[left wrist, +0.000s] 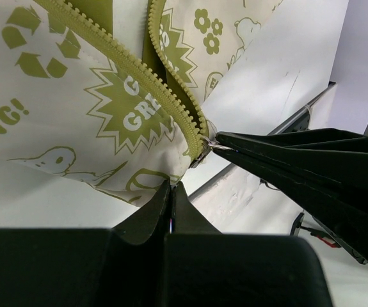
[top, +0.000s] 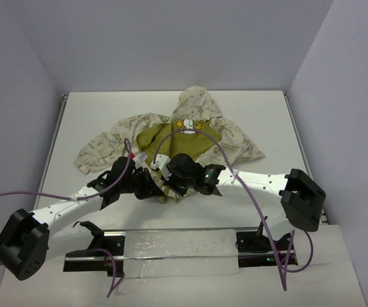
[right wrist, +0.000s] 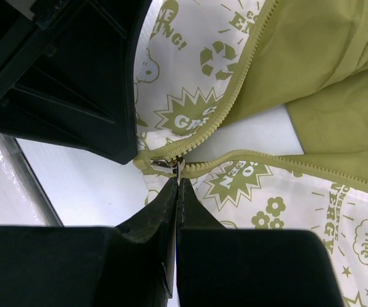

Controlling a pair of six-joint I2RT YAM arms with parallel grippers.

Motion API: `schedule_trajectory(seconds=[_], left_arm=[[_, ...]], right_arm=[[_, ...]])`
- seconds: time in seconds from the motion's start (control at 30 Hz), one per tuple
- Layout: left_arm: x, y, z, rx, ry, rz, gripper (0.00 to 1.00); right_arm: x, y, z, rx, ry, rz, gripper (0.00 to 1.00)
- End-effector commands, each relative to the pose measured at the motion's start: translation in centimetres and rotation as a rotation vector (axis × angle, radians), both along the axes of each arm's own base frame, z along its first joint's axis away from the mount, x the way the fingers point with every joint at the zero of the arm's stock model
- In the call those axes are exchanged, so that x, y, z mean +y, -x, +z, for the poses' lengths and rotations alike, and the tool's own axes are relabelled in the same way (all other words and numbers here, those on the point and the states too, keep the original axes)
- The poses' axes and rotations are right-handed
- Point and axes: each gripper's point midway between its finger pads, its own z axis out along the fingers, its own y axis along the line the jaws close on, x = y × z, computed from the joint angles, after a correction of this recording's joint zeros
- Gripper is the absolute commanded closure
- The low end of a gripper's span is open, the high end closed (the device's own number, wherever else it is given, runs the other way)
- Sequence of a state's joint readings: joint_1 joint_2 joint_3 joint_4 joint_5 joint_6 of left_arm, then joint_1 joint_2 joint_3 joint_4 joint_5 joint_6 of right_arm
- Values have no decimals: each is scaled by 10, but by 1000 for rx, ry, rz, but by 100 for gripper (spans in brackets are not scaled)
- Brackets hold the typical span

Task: Zip up the jacket

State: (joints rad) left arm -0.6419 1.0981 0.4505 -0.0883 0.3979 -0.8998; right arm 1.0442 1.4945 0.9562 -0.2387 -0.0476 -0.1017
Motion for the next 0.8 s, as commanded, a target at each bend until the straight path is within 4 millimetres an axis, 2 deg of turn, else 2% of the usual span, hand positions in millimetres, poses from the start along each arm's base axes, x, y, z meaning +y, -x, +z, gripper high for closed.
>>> schedule_trajectory(seconds=[0.0,0.5,0.67,0.77], left_arm=[[11,14,-13,62,-99,-29,100],[9,5,-4,44,-148,-59,100],[8,7,-4,46,-142,-68,100],[10,11,-5,51,-143,-69,100]], right_arm=[[2,-31,26,-70,-39,-88,99],[23,-24,29,-45,7,-48,100],[26,-26,28,-46,3,-53,100],[25,-35,24,-58,30,-92,100]])
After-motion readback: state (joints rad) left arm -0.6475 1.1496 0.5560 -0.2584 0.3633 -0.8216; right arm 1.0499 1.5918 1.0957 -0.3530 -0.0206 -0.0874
